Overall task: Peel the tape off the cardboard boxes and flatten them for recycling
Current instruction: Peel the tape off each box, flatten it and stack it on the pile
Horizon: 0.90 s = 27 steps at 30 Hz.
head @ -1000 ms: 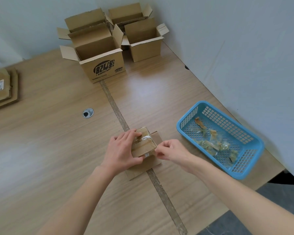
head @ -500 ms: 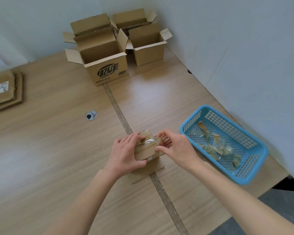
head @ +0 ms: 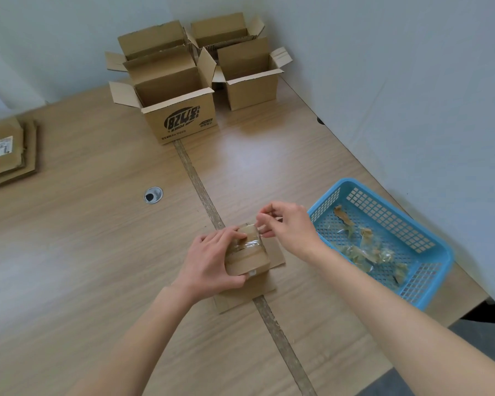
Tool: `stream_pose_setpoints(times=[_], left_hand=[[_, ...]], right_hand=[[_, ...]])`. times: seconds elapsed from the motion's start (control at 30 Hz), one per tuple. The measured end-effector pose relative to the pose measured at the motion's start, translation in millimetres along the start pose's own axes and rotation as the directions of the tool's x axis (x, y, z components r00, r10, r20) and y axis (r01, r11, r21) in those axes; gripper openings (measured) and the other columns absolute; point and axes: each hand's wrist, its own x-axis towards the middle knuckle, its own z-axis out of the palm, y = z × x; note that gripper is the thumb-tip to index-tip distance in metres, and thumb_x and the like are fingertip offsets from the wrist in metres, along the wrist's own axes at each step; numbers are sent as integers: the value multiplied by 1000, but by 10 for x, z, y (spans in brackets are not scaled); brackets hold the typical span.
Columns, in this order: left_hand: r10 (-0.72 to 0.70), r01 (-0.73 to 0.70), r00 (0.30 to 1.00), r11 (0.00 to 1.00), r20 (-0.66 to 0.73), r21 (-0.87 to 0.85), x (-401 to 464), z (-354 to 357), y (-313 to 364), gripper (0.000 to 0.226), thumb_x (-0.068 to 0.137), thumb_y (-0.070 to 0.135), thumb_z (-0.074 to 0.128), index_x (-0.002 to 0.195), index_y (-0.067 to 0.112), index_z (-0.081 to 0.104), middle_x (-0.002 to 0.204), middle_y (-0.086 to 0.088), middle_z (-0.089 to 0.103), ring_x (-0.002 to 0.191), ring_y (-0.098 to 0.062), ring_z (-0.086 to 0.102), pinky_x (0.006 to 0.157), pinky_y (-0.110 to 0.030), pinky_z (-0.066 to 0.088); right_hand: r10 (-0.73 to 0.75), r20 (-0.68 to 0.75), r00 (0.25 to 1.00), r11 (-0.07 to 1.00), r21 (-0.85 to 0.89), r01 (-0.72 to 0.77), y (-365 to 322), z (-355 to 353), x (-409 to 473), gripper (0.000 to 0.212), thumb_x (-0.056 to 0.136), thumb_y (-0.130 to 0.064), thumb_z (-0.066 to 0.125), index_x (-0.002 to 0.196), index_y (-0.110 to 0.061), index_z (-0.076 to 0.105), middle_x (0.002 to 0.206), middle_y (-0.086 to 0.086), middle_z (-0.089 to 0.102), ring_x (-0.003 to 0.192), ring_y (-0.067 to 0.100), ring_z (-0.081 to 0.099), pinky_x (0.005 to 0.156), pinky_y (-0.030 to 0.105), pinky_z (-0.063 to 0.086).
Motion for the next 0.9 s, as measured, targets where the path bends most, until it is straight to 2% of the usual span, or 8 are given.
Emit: stream_pose_setpoints(times=[0.1, 0.2, 0.3, 0.37, 0.47, 0.57, 0.8, 0.9], left_hand=[[80, -77, 994, 996, 78, -42, 40, -81, -83, 81, 63, 63, 77, 133, 42, 43, 147, 25, 44, 134, -5, 47, 105, -23, 25], [193, -197, 964, 980, 182, 4, 102, -248, -277, 87, 67, 67, 78, 143, 42, 44, 162, 20, 29, 152, -8, 18, 124, -35, 7], [156, -174, 980, 972, 121, 158, 89, -379, -412, 83, 69, 59, 83, 144, 53, 47, 162, 10, 29, 146, -21, 25, 112, -48, 19], [123, -141, 986, 975, 116, 169, 68, -404, -399, 80, 69, 75, 73, 142, 59, 46, 149, 10, 33, 129, -16, 33, 97, -42, 24], [6, -9, 998, 999, 59, 42, 85, -364, -283, 69, 72, 94, 47, 130, 58, 58, 132, 19, 35, 122, -8, 34, 88, -37, 22], [-132, 123, 984, 989, -120, -77, 83, -247, -202, 54, 71, 86, 54, 105, 47, 68, 128, 22, 43, 123, -5, 38, 88, -40, 24], [-157, 136, 970, 983, -184, -124, 57, -136, -217, 54, 63, 81, 66, 102, 44, 68, 125, 23, 46, 123, -5, 40, 90, -43, 27], [-137, 119, 975, 987, -175, -108, 76, -132, -213, 54, 66, 82, 62, 104, 44, 68, 126, 22, 46, 123, -8, 41, 90, -41, 24]], right_hand=[[91, 90, 992, 984, 148, -104, 92, -64, -41, 14, 95, -13, 69, 107, -20, 74, 96, 11, 75, 77, 21, 76, 73, 32, 63], [58, 192, 980, 985, 148, -87, 258, -78, -189, 20, 95, -14, 70, 104, -31, 74, 90, 6, 78, 80, 18, 76, 76, 29, 61], [-4, 276, 961, 997, -78, 27, 377, -17, -316, 27, 88, -22, 75, 110, -37, 74, 83, -11, 76, 72, 4, 71, 79, 25, 58], [-80, 279, 957, 983, -137, 122, 367, 50, -361, 33, 85, -27, 79, 115, -37, 71, 83, -24, 71, 72, -1, 66, 75, 16, 53], [-127, 170, 977, 987, -77, 142, 271, 85, -314, 33, 85, -30, 81, 116, -37, 71, 88, -16, 71, 76, 3, 68, 76, 20, 55], [-168, 175, 970, 971, -140, 193, 198, 80, -211, 42, 90, -23, 76, 126, -42, 66, 91, -9, 69, 73, 6, 66, 76, 23, 55], [-434, 445, 783, 633, -468, 617, -1, 108, 11, 5, 92, -10, 69, 89, -9, 73, 101, 1, 64, 80, 24, 60, 66, 37, 48], [-325, 329, 887, 795, -414, 444, 15, 136, 18, 3, 90, -8, 70, 89, -9, 72, 102, -2, 67, 87, 19, 65, 77, 31, 51]])
